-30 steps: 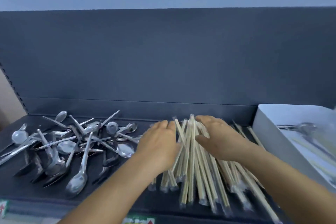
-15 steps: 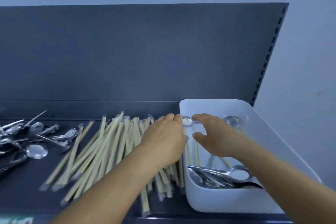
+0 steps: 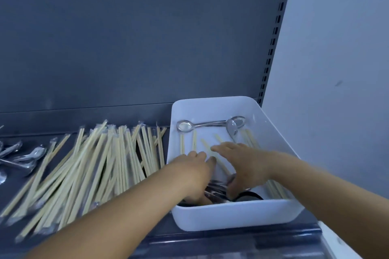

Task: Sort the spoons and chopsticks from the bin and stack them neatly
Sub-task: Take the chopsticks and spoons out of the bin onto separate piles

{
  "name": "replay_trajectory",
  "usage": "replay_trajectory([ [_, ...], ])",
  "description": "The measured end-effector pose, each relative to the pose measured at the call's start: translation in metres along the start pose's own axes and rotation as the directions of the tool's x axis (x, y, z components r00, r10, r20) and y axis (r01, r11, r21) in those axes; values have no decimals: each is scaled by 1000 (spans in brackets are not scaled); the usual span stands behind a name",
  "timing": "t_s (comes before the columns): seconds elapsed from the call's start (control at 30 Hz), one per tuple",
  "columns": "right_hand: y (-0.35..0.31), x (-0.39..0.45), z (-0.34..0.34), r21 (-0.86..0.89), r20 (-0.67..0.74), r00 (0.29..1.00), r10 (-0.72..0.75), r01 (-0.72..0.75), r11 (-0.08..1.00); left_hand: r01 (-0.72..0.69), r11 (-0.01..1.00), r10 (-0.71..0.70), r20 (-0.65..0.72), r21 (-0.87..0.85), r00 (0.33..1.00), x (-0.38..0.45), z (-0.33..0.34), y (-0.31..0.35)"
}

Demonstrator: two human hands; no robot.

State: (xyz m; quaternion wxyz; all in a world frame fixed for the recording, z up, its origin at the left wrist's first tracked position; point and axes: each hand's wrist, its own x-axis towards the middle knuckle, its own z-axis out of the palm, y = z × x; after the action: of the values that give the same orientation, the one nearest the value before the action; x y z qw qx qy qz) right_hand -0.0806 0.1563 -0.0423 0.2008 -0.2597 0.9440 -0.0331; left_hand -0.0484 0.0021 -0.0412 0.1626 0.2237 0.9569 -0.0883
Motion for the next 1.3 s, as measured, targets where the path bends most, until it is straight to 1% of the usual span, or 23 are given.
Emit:
replay_trajectory([
  [0.03,1,2,5,-43,74,997,0,3,999,19,1000,-19,27,15,999,5,2,0],
  [0.07,3,5,8,-75,116,993,10,-1,997,43,999,-44,46,22,998,9,3,0],
  [0.1,3,8,10,-91,122,992,20,-9,996,70,997,-71,50,29,996,14,3,-1],
  [0.13,4,13,10,-94,96,995,30,-21,995,100,994,-101,30,36,994,19,3,-3],
  [0.17,4,17,9,-92,43,998,43,-39,995,135,990,-134,-20,41,991,24,2,-6],
  [0.27,9,33,3,-90,-159,981,110,-126,988,222,975,-217,-174,9,961,39,-5,-18],
  [0.33,15,41,0,-41,-193,963,189,-200,979,223,973,-232,-206,-64,951,42,-9,-22],
  [0.4,21,44,-1,67,-162,957,242,-234,970,181,972,-210,-209,-152,955,41,-10,-24],
  [0.5,25,40,1,155,-82,965,250,-236,959,120,974,-151,-156,-192,976,33,-7,-23],
  [0.57,25,37,1,137,-61,964,260,-250,959,104,981,-121,-94,-162,988,29,-6,-21],
  [0.63,25,37,-1,106,-85,954,288,-279,954,97,986,-107,-70,-136,992,28,-4,-19],
  [0.73,25,37,-7,154,-143,920,364,-342,927,94,986,-102,-54,-136,993,33,-1,-18],
  [0.8,27,34,-8,178,-143,904,403,-377,909,102,982,-108,-29,-161,994,39,0,-19],
  [0.9,24,30,-7,98,-65,915,399,-392,915,108,974,-108,10,-198,994,45,0,-21],
  [1.0,22,30,-3,11,-67,919,388,-389,921,119,966,-114,34,-231,993,48,0,-20],
  [1.1,20,29,-7,33,-78,915,395,-394,918,111,960,-102,47,-256,994,46,-1,-18],
  [1.13,20,27,-8,79,-83,920,383,-377,923,101,960,-92,44,-263,995,44,-2,-18],
  [1.2,18,23,-6,167,-36,937,348,-338,926,72,961,-58,59,-268,997,39,-1,-17],
  [1.23,15,22,-4,161,21,943,331,-330,930,56,966,-38,79,-253,996,36,0,-16],
  [1.3,11,22,4,59,96,945,312,-319,946,48,975,-20,128,-217,992,31,1,-14],
])
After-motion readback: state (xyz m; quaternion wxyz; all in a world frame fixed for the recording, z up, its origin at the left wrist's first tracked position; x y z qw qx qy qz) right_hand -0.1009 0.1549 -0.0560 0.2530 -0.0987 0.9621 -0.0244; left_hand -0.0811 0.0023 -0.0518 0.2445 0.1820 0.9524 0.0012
